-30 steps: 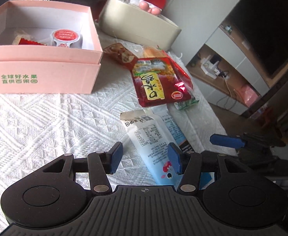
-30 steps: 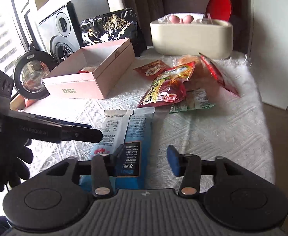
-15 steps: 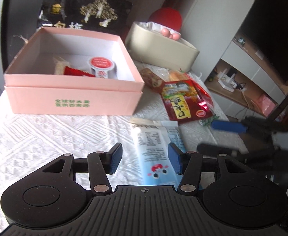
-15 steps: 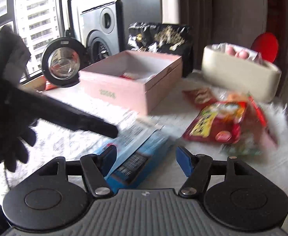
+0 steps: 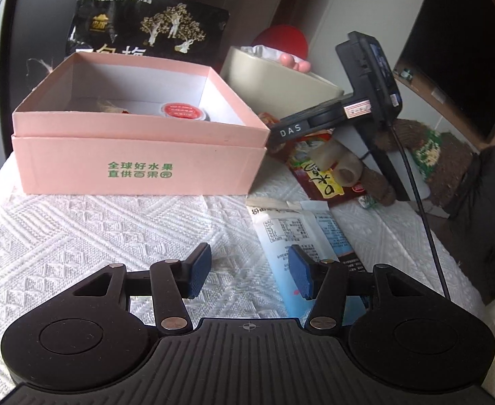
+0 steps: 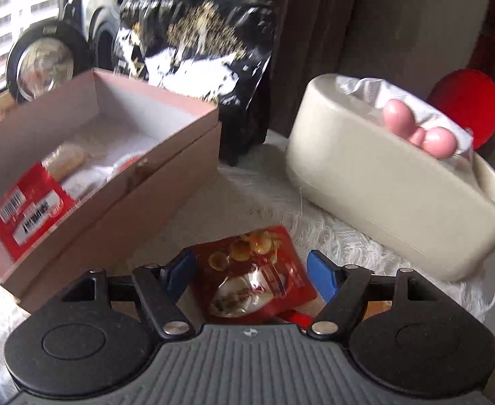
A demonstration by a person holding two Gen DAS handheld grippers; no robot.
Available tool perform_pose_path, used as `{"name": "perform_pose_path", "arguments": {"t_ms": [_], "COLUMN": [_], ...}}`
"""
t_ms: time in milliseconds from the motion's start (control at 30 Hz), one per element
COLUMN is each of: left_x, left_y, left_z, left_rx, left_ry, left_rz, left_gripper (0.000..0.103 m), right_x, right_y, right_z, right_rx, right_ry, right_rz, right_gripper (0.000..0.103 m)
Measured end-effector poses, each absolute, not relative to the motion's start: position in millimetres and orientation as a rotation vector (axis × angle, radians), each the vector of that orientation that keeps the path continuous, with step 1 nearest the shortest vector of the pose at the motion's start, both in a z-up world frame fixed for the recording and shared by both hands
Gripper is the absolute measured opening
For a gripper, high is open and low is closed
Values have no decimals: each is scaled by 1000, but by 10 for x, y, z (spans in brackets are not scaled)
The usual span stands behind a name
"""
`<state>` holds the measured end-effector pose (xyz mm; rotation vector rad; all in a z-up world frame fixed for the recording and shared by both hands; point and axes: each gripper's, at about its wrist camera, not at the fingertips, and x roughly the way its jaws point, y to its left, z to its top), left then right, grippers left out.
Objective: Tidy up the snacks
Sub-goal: 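Pull the quail-egg packet onto the tablecloth with the right tool while the left holds the blue-white packet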
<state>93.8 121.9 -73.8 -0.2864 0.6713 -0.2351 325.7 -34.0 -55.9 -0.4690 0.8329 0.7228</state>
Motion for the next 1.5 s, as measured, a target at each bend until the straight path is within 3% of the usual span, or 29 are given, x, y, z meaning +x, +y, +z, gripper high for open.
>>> {"name": "perform_pose_path", "arguments": {"t_ms": [200,300,633,1067,1400,1500], "left_x": [919,906,813,850,919,937], "left_y": [1244,1259,1146,834,266,105], "left_z": [-766,-758,-609,-286,-385,-472], "left_rx": [-308,-321,-338,-205,85,179], "left_ry": [646,646,668,727,820,840], "left_rz": [-252,-255,-275,-204,-194,-207], "left_gripper": [56,56,56,56,56,70], "right_x": [3330,3272,2293,1263,1220,1267], "right_y": [-356,-410,-1027,-1408,-1840,-2058], "right_z": [-550,-481,223,-321,-330,-421], "right_rx": [-431,-368,-318,-59,-80,27], "right_ry": [908,976,791,922,820,857], "right_rz": [720,686,592,705,451,439], "right_gripper": [84,72,71,72,78,78]}}
